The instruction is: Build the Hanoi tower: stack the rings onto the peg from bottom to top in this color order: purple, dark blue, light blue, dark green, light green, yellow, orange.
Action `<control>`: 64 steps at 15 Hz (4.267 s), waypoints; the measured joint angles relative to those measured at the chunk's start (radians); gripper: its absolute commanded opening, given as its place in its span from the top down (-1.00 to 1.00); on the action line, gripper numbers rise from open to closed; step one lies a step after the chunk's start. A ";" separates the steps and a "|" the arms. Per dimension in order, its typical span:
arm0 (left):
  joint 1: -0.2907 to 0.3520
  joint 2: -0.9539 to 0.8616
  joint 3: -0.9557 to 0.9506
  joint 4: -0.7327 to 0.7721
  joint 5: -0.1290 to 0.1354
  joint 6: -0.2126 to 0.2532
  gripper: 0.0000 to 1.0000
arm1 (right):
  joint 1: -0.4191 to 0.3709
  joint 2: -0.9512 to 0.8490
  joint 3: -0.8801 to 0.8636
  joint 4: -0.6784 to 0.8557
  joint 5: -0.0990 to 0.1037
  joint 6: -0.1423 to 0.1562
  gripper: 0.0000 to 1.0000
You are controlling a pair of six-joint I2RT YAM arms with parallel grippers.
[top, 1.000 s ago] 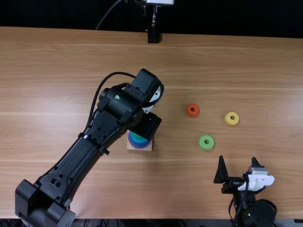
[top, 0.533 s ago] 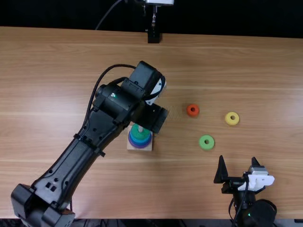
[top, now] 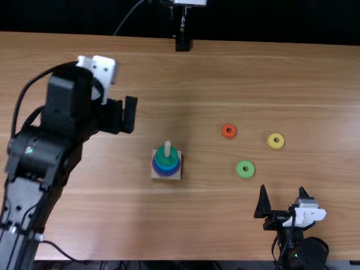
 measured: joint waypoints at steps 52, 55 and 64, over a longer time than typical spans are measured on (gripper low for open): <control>0.211 -1.410 -1.512 0.448 0.005 0.083 -1.00 | 0.000 0.000 0.000 0.000 0.000 0.000 -1.00; 0.210 -1.410 -1.512 0.448 0.004 0.083 -1.00 | 0.000 0.000 0.000 0.000 0.000 0.000 -1.00; 0.211 -1.410 -1.512 0.448 0.005 0.084 -1.00 | 0.000 0.000 0.000 0.000 0.000 0.002 -1.00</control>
